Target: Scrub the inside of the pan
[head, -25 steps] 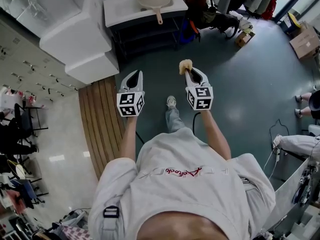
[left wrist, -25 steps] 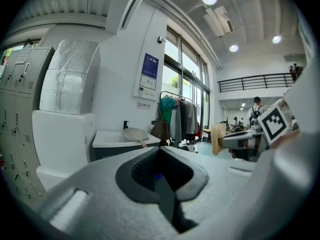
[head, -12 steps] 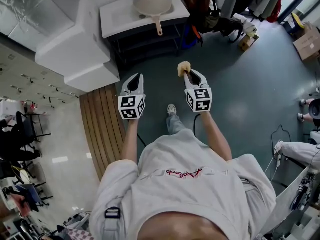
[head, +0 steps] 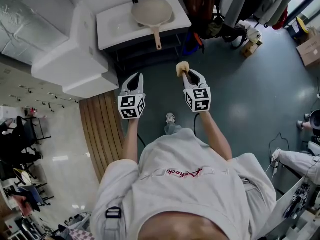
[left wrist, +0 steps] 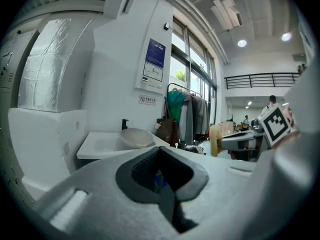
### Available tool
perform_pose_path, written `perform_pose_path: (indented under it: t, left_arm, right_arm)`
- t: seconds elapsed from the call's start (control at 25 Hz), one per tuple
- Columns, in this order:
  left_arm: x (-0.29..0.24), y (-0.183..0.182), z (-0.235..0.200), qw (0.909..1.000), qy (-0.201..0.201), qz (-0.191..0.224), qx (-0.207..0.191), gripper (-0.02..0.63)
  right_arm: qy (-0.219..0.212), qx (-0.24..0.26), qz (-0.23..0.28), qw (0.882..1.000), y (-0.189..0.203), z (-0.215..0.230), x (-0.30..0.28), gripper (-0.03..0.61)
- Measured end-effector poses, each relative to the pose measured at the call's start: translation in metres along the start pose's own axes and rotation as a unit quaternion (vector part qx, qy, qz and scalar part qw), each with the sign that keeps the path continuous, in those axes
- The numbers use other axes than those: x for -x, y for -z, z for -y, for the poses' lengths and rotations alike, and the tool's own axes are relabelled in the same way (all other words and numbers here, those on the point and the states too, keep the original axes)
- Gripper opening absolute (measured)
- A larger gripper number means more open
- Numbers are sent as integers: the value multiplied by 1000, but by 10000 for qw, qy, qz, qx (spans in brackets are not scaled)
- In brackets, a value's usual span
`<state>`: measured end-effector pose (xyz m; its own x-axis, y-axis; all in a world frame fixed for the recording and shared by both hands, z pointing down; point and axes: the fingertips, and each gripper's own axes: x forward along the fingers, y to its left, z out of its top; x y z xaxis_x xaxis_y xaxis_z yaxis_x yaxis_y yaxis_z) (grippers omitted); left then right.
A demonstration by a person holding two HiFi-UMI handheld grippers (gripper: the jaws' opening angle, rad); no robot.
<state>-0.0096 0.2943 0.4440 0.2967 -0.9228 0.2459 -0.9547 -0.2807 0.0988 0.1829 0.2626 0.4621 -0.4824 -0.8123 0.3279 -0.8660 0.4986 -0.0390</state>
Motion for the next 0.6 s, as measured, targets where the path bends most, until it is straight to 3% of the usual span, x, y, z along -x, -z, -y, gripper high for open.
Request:
perform_pose_path:
  t: [0.6]
  left_arm:
    - [-119,-21,-17,9998,-149,-106,30,0]
  right_arm:
    - [-221,48,-124,9997,-22,73,-99,66]
